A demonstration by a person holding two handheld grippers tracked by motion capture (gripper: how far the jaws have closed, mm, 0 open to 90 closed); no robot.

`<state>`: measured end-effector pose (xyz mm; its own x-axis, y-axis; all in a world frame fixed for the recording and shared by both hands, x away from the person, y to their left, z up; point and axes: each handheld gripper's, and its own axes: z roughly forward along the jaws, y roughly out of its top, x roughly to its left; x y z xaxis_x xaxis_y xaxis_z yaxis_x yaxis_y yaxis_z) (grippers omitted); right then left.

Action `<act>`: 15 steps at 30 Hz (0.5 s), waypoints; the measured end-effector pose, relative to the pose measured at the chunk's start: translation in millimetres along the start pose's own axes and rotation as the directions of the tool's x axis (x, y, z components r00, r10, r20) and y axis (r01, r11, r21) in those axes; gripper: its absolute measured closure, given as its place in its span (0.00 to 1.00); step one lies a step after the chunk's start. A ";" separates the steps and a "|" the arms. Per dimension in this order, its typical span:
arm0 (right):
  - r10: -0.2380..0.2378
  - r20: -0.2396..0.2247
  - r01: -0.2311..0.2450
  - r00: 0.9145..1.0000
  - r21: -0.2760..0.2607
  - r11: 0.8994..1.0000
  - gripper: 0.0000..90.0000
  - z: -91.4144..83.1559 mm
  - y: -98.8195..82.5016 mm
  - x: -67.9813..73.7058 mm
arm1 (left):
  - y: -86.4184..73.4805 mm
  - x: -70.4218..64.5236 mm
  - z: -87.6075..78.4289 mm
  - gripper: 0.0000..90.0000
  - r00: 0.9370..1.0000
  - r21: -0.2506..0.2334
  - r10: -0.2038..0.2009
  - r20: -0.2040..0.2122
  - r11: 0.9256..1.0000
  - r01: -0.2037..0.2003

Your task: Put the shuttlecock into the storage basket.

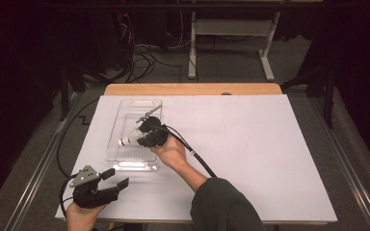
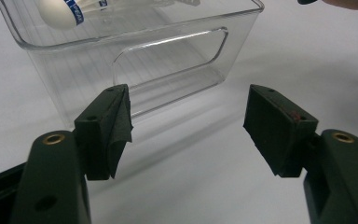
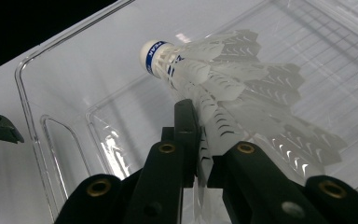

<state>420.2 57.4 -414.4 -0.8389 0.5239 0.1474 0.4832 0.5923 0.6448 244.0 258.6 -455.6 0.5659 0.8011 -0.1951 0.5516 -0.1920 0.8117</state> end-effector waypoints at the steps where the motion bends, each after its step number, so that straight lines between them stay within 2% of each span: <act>1: 0.003 0.001 -0.003 1.000 0.002 1.000 0.97 0.0 -0.1 0.0 | 0.0 0.0 0.0 0.36 1.000 -0.001 0.000 0.000 1.000 0.000; 4: -0.006 0.021 0.006 1.000 0.009 1.000 0.96 0.0 -0.2 0.8 | 0.0 -0.1 -0.1 0.36 1.000 -0.001 0.002 -0.003 1.000 -0.002; 15: 0.008 -0.008 -0.008 1.000 0.038 0.999 0.96 4.8 -5.6 -1.5 | 0.0 -0.1 -0.1 0.36 1.000 -0.001 0.001 -0.002 1.000 -0.001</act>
<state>420.0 56.3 -421.8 -0.8372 0.5234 0.1588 0.4986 0.6110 0.6149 243.9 258.6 -455.5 0.5655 0.8018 -0.1934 0.5501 -0.1920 0.8127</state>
